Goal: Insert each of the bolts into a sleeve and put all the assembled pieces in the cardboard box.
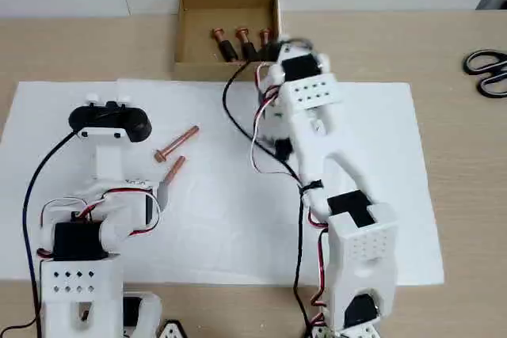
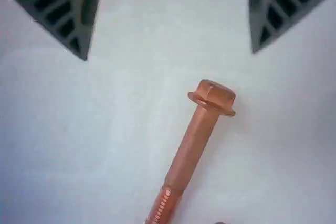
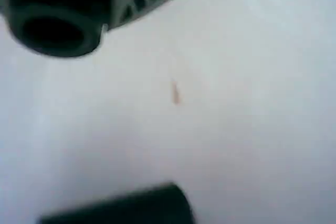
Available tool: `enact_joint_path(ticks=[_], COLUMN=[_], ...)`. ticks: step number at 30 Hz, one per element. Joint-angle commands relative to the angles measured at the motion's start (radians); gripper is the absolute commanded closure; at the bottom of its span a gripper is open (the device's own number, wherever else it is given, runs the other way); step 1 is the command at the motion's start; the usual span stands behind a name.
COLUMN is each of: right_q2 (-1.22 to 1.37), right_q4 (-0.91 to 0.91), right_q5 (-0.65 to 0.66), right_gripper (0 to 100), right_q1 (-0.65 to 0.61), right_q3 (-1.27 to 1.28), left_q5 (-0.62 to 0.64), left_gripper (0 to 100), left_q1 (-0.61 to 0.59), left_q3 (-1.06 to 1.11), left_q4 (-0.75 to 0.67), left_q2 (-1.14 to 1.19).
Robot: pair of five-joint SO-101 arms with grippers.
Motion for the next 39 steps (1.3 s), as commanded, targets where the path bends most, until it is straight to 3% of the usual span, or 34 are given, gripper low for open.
enact_joint_path(ticks=[1, 5, 14, 17, 20, 28, 34, 39], right_q2=[-0.045, -0.005, 0.081, 0.099, 0.116, 0.117, 0.124, 0.124], right_q4=[-0.059, -0.102, -0.151, -0.151, -0.131, -0.077, -0.061, -0.070], right_q5=[0.104, 0.241, 0.273, 0.417, 0.417, 0.417, 0.416, 0.417], right_gripper=[98.9, 98.8, 98.4, 98.3, 98.3, 81.6, 82.5, 95.2], right_q1=[-0.004, -0.002, 0.004, 0.004, 0.002, -0.002, -0.002, -0.002], right_q3=[0.069, 0.095, 0.094, 0.092, 0.092, 0.091, 0.091, 0.091], left_q5=[-0.003, -0.003, -0.003, -0.003, -0.003, -0.003, -0.003, -0.003], left_gripper=[81, 81, 81, 81, 81, 81, 81, 81], left_q1=[0.002, 0.002, -0.003, -0.003, -0.005, -0.003, -0.002, -0.002], left_q3=[-0.005, -0.005, -0.005, -0.005, -0.005, -0.005, -0.005, -0.005], left_q4=[-0.005, -0.005, -0.005, -0.005, -0.005, -0.005, -0.005, -0.005], left_q2=[-0.009, -0.009, -0.009, -0.009, -0.009, -0.009, -0.009, -0.009])
